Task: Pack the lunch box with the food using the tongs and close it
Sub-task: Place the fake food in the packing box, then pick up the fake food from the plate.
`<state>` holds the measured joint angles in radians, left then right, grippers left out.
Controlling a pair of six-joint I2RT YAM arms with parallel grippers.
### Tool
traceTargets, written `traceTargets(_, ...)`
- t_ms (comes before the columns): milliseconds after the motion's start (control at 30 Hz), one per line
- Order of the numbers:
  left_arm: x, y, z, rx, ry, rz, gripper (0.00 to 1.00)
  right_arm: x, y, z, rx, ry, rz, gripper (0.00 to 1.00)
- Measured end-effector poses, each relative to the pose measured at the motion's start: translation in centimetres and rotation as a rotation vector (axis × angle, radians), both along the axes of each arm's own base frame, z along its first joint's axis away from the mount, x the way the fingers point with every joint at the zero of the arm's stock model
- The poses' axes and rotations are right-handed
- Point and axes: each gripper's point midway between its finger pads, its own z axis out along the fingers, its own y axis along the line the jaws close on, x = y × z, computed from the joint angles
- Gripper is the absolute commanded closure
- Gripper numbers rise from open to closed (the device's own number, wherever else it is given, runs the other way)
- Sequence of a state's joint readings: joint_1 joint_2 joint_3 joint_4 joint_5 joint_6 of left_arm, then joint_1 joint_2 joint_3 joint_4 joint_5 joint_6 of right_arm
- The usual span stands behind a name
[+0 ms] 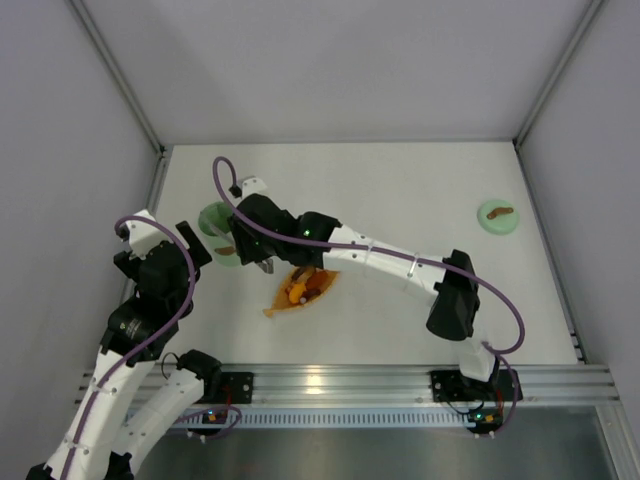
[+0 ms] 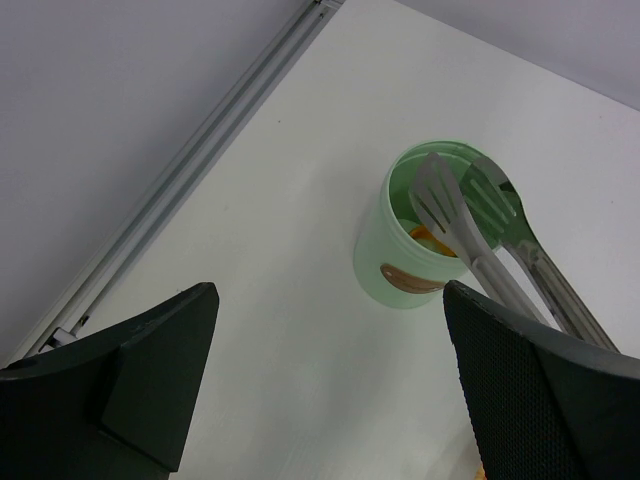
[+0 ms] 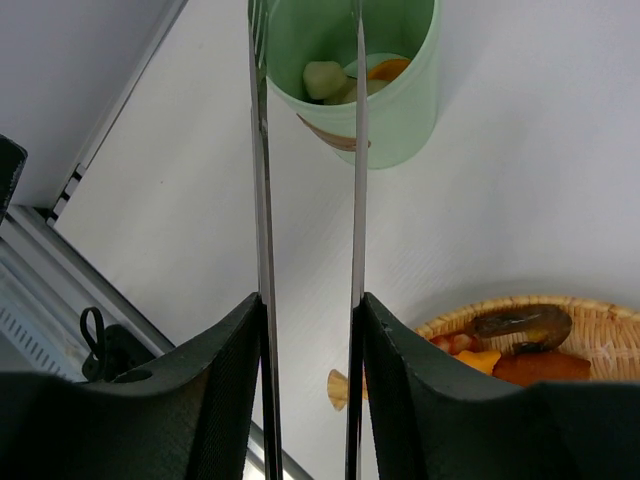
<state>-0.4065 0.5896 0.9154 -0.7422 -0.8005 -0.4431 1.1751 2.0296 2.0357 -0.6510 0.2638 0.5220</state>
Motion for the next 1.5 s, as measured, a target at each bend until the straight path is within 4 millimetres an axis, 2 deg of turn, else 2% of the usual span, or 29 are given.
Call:
traceTargets(300,0.0,0.0,0.0,0.0,0.0,0.0,0.01,0.6,-0.4,0.1,-0.009,-0.015,-0.015,0.57)
traceTargets(400,0.0,0.0,0.0,0.0,0.0,0.0,0.01,0.8,-1.2,0.9,-0.008,-0.036,-0.03,0.57)
traceTargets(533,0.0,0.0,0.0,0.0,0.0,0.0,0.01,0.1,-5.0,3.2,-0.009,-0.065,-0.069,0.57)
traceTargets(600,0.0,0.0,0.0,0.0,0.0,0.0,0.01,-0.5,-7.5,5.4,0.018,-0.09,-0.096,0.57)
traceTargets(667,0.0,0.0,0.0,0.0,0.0,0.0,0.01,-1.4,-10.9,7.0,0.047,-0.107,-0.129,0.57)
traceTargets(767,0.0,0.0,0.0,0.0,0.0,0.0,0.01,-3.0,-15.4,7.1,0.063,-0.104,-0.165,0.57)
traceTargets(867,0.0,0.0,0.0,0.0,0.0,0.0,0.01,-4.1,-18.4,4.6,0.037,-0.076,-0.196,0.58)
traceTargets(1033,0.0,0.0,0.0,0.0,0.0,0.0,0.01,-6.2,-21.9,-4.4,-0.133,0.03,-0.213,0.59)
traceTargets(1133,0.0,0.0,0.0,0.0,0.0,0.0,0.01,-7.5,-23.1,-7.8,-0.196,0.082,-0.206,0.59)
traceTargets(1233,0.0,0.0,0.0,0.0,0.0,0.0,0.01,-8.7,-23.2,-8.6,-0.199,0.107,-0.187,0.59)
traceTargets(1500,0.0,0.0,0.0,0.0,0.0,0.0,0.01,-10.6,-22.0,-7.9,-0.152,0.116,-0.147,0.59)
